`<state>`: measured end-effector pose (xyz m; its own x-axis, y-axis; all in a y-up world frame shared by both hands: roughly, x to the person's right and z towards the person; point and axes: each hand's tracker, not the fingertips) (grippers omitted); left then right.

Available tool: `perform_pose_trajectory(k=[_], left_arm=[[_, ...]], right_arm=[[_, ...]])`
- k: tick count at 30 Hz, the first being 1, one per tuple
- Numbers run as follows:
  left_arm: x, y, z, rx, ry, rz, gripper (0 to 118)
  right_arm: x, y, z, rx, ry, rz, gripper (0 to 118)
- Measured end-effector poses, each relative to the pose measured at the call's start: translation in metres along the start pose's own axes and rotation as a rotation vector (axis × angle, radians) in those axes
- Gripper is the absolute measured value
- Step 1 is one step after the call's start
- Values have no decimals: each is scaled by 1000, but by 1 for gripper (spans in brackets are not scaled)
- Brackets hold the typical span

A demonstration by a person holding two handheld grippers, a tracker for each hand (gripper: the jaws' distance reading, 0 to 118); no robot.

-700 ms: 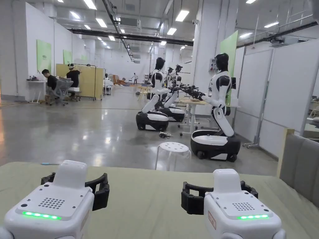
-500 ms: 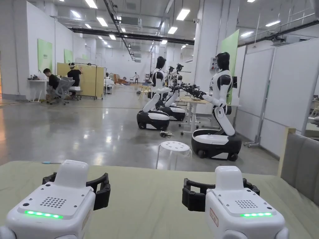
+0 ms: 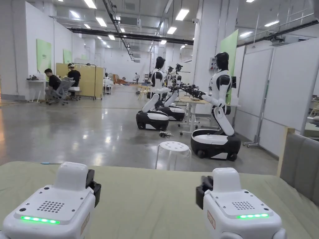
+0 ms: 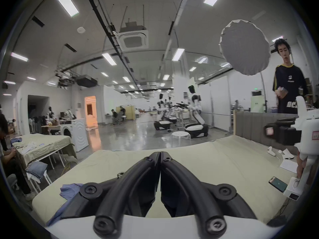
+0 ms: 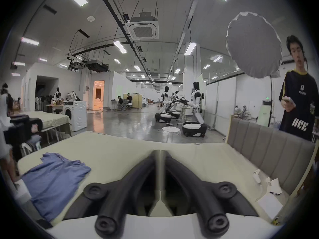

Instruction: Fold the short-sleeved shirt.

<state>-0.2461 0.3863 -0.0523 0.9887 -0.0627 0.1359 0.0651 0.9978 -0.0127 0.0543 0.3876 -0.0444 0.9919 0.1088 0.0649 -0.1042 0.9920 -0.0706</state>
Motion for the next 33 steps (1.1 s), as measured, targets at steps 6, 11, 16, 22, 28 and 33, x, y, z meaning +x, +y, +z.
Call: perform_pose_trajectory(k=[6, 11, 16, 22, 28, 33], left_arm=[[-2, 1, 1, 2, -6, -24, 3], [-20, -2, 10, -12, 54, -14, 3], [-74, -14, 39, -50, 195, -14, 4], [-130, -30, 61, -137, 273, 63, 4], [-177, -77, 4, -623, 216, 83, 4], [-190, -159, -47, -891, 109, 166, 36]], right_arm=[[0, -6, 6, 8, 24, 4, 0], [-17, -3, 5, 13, 58, 27, 0], [-79, -4, -2, 24, 212, 20, 0], [-148, -12, -4, -5, 374, -38, 0], [-173, -37, -14, -56, 418, 1, 0], [-175, -58, -34, -108, 413, 6, 0]])
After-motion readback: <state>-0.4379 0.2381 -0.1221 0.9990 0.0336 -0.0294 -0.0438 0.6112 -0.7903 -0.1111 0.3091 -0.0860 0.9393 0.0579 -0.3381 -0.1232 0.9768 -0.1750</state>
